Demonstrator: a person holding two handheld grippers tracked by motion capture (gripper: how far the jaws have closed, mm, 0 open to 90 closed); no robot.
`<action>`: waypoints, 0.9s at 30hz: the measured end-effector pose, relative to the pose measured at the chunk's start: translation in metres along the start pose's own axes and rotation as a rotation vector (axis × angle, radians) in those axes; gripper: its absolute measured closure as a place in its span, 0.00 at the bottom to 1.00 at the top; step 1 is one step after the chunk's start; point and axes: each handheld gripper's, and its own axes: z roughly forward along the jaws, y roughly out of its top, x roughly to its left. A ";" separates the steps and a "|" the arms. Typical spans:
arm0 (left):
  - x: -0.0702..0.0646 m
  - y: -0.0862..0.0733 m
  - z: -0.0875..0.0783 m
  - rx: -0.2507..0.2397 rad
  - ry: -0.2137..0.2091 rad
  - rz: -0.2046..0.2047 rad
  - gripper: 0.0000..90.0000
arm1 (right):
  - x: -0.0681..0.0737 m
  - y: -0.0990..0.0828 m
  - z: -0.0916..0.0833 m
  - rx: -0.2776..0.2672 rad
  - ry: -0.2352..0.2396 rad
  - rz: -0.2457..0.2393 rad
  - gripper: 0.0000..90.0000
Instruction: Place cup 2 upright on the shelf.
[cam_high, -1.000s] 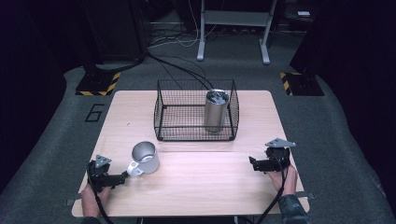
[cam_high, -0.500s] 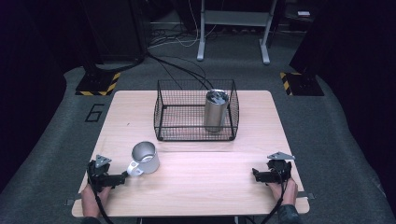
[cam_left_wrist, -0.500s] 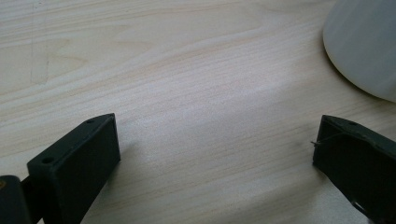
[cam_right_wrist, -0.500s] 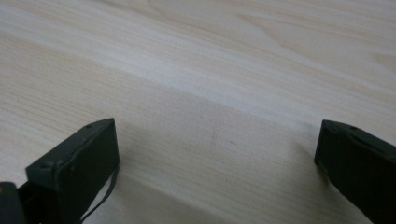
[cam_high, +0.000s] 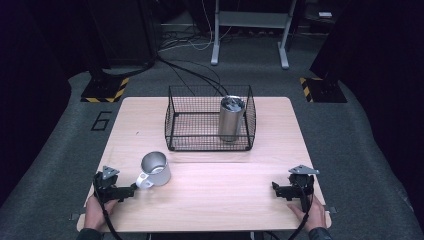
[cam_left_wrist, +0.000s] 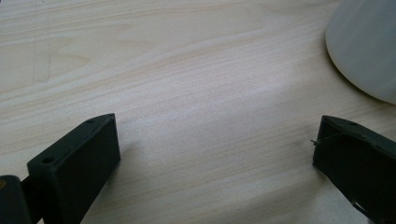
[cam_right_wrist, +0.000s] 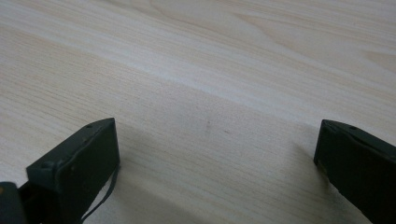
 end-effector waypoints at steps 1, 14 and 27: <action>0.000 0.001 0.000 0.005 0.001 -0.002 0.00 | 0.000 0.000 0.000 -0.001 0.000 -0.001 0.00; 0.027 0.032 -0.058 -0.116 0.026 -0.084 0.00 | -0.001 0.002 0.002 -0.003 0.025 -0.027 0.00; -0.031 0.083 -0.081 -0.151 -0.130 0.018 0.00 | -0.001 0.002 0.002 -0.004 0.025 -0.029 0.00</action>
